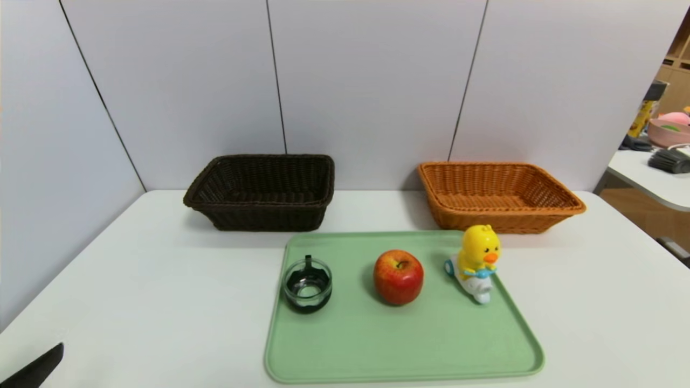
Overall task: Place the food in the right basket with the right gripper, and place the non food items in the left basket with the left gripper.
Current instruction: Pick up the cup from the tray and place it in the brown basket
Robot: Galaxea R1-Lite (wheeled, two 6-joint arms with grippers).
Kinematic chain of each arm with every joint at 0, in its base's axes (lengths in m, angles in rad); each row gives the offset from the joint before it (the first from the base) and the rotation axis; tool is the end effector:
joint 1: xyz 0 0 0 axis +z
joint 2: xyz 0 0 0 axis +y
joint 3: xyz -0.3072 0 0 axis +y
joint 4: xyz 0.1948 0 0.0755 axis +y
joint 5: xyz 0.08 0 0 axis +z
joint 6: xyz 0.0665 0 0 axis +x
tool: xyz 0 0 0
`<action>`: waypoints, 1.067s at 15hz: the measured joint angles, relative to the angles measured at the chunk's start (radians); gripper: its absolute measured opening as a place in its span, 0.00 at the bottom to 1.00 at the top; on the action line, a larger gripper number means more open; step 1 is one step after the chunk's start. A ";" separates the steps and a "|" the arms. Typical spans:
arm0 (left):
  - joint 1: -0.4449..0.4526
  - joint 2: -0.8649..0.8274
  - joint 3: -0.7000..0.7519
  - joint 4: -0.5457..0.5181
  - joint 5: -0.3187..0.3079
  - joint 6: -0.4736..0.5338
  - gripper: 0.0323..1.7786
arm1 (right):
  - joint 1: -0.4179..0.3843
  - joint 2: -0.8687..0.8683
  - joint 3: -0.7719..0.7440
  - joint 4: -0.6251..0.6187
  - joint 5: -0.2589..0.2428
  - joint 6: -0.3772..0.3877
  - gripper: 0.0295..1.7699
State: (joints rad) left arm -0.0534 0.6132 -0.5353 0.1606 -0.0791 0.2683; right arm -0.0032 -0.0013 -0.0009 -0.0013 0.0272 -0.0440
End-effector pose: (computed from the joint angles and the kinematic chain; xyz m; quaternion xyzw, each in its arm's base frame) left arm 0.0906 -0.0101 0.2023 0.1310 0.1091 -0.0811 0.9820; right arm 0.0339 0.0017 0.0760 -0.0220 -0.0020 0.0120 0.9997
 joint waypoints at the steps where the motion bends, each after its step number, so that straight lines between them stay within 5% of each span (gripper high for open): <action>1: -0.024 0.083 -0.045 0.005 -0.003 0.010 0.95 | 0.000 0.000 0.000 0.000 0.000 0.000 0.96; 11: -0.241 0.778 -0.421 0.013 -0.009 0.005 0.95 | 0.000 0.000 0.000 0.000 0.000 0.000 0.96; 16: -0.367 0.957 -0.571 0.134 0.015 -0.170 0.95 | 0.000 0.000 0.000 0.000 0.000 0.000 0.96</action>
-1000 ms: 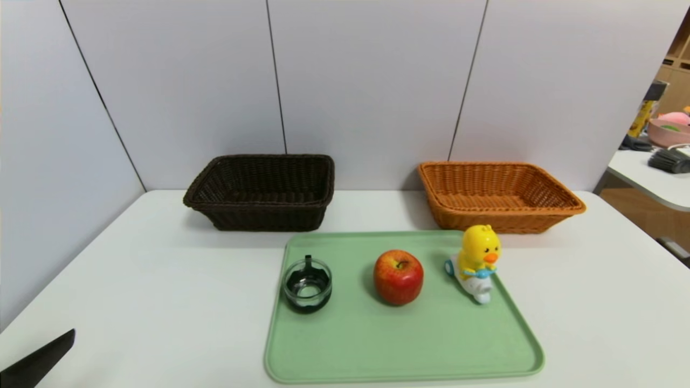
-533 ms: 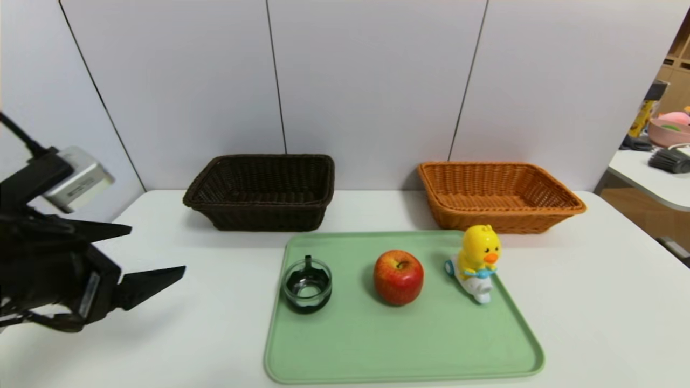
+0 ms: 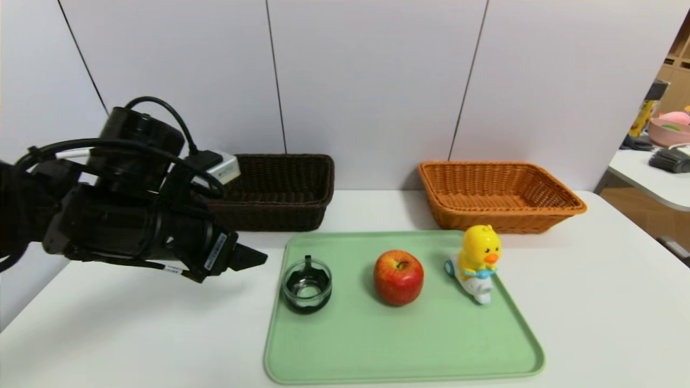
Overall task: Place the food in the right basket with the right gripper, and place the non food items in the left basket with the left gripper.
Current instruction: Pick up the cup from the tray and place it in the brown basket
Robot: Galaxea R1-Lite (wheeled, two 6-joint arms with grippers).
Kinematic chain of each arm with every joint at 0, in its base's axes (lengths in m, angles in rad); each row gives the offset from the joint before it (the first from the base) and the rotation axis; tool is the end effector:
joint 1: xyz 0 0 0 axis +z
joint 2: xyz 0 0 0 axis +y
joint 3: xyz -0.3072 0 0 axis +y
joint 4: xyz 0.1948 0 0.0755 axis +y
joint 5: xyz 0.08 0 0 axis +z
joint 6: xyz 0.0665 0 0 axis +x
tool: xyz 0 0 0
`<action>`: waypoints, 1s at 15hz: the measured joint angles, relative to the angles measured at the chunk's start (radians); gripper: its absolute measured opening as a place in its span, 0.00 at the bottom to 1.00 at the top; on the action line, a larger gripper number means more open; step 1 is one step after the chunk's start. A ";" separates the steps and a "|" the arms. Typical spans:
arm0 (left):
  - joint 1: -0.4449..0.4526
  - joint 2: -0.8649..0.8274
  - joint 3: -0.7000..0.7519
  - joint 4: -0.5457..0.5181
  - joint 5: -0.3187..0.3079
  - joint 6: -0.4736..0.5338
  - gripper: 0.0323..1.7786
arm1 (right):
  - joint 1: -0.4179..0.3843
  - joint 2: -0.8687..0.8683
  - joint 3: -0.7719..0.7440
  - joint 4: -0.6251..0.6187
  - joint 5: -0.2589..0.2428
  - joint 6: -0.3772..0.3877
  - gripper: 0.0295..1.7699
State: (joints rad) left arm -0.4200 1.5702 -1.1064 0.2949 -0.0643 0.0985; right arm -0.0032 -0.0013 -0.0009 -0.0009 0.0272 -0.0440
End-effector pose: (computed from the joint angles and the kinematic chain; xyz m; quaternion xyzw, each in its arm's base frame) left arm 0.2850 -0.1320 0.1869 0.1098 0.3531 -0.2404 0.8975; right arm 0.0339 0.0017 0.0760 -0.0220 -0.0018 0.0120 0.9997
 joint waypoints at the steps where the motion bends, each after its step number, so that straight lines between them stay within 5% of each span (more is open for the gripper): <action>1: -0.015 0.018 -0.022 0.029 0.018 -0.008 0.95 | 0.000 0.000 0.000 0.000 0.000 0.000 0.96; 5: -0.049 0.072 -0.093 0.098 0.089 -0.044 0.95 | 0.000 0.000 0.000 0.000 0.000 0.000 0.96; 15: -0.165 0.154 -0.192 0.181 0.099 -0.319 0.95 | 0.000 0.000 0.000 0.000 0.000 0.000 0.96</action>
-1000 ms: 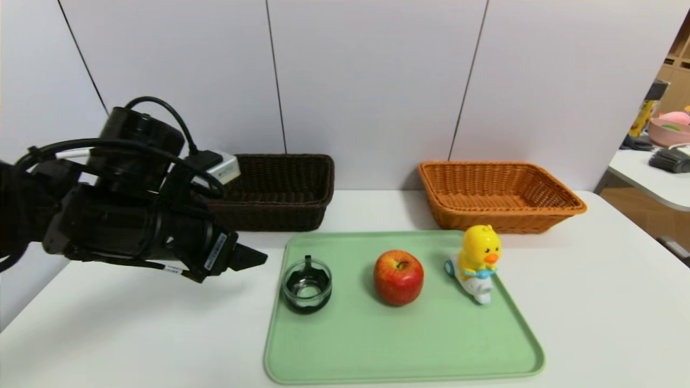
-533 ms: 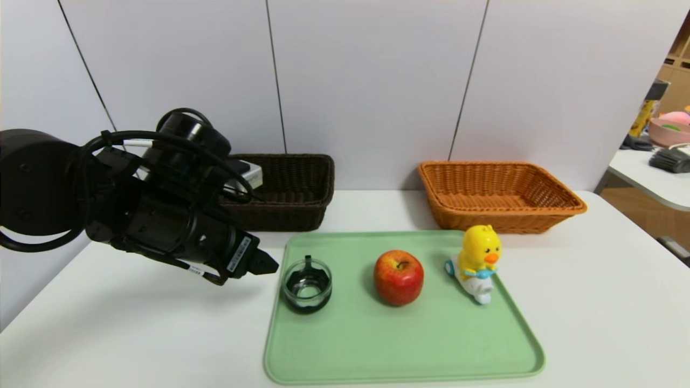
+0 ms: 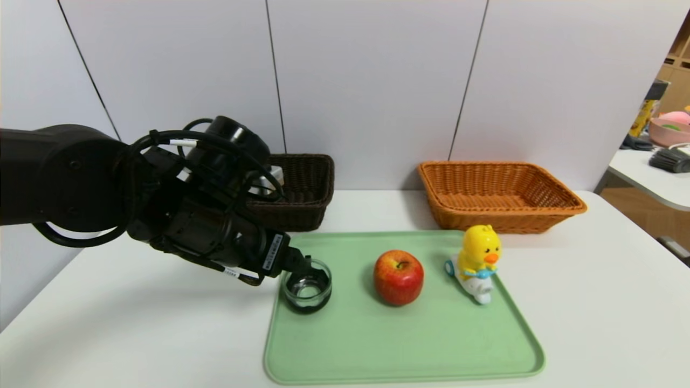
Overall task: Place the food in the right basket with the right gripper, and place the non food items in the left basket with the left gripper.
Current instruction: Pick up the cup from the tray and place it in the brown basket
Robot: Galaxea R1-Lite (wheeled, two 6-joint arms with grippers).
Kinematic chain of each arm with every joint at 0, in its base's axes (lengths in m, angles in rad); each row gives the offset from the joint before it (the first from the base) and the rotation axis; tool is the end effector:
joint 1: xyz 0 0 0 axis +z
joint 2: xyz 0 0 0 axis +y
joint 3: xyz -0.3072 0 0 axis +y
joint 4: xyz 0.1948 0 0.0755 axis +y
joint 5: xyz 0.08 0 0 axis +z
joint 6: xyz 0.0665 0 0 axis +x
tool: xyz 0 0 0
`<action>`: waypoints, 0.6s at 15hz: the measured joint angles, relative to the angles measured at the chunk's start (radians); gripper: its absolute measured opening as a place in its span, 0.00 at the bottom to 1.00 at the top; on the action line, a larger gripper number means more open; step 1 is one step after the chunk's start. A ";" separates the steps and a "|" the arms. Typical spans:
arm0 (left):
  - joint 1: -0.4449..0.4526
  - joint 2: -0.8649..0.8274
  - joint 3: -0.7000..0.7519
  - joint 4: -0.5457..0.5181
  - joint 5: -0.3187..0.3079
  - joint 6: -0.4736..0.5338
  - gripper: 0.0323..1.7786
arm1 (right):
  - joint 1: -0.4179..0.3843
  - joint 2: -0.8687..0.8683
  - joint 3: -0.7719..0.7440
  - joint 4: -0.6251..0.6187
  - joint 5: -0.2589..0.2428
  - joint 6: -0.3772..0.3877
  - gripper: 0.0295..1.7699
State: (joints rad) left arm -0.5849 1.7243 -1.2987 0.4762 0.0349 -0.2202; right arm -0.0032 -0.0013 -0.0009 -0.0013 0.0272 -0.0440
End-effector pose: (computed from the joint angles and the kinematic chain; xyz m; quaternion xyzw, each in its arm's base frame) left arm 0.2901 -0.1893 0.1770 0.0369 0.4394 -0.1973 0.8756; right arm 0.0339 0.0017 0.0760 -0.0220 -0.0020 0.0120 0.9997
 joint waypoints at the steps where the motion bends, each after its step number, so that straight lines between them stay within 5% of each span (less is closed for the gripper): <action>1: -0.002 0.010 -0.002 0.000 0.002 -0.010 0.95 | 0.000 0.000 0.000 0.000 0.000 0.000 0.96; 6: -0.017 0.066 -0.004 0.000 0.140 -0.019 0.95 | 0.000 0.000 0.000 0.000 0.000 0.000 0.96; 9: -0.031 0.100 -0.001 0.000 0.152 -0.020 0.95 | 0.000 0.000 0.000 0.000 0.000 0.000 0.96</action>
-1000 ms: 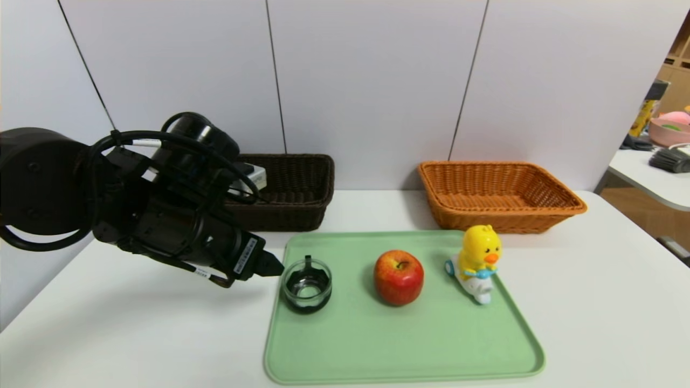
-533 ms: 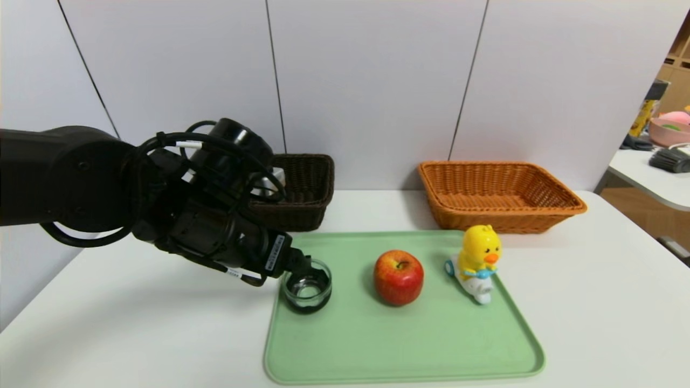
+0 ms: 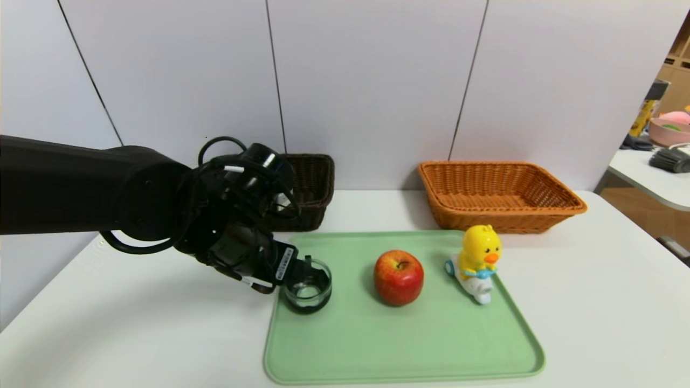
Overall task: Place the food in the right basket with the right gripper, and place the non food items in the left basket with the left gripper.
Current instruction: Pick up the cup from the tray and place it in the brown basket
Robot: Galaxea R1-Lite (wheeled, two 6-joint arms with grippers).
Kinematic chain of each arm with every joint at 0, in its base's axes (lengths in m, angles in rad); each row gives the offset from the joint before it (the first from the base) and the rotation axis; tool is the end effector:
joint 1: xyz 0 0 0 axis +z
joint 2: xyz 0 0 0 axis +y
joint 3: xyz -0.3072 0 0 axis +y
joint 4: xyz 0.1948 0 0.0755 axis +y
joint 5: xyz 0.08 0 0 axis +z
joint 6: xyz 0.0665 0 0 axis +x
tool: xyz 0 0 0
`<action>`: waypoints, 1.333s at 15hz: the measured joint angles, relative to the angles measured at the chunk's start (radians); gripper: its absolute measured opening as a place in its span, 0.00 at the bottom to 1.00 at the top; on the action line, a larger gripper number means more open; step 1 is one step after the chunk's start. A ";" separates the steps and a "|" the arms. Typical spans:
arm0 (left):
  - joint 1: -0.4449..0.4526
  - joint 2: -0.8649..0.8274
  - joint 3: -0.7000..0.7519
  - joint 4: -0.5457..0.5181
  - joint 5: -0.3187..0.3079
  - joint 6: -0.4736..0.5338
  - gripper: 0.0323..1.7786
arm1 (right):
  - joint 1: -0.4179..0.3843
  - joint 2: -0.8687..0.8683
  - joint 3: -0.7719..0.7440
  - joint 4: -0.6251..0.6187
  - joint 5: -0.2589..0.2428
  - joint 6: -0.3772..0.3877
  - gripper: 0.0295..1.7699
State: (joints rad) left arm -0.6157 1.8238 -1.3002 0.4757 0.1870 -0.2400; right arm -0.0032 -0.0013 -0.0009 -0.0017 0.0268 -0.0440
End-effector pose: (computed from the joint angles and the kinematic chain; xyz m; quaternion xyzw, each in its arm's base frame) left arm 0.3026 -0.1990 0.1432 0.0832 0.4602 -0.1326 0.8739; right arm 0.0339 0.0017 0.0761 -0.0220 -0.0022 0.0118 0.9997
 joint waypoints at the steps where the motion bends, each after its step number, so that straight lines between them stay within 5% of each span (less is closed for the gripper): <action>1: -0.005 0.011 0.001 0.000 0.000 0.000 0.95 | 0.000 0.000 0.000 0.000 0.000 0.000 0.96; 17: -0.017 0.081 -0.042 0.000 -0.003 0.001 0.95 | 0.000 0.000 0.000 0.000 0.000 0.000 0.96; 20: -0.010 0.097 -0.083 0.018 -0.005 -0.066 0.95 | 0.000 0.000 0.000 0.000 0.000 0.000 0.96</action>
State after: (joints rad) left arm -0.6262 1.9204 -1.3834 0.4936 0.1817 -0.3064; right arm -0.0032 -0.0013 -0.0009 -0.0017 0.0268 -0.0440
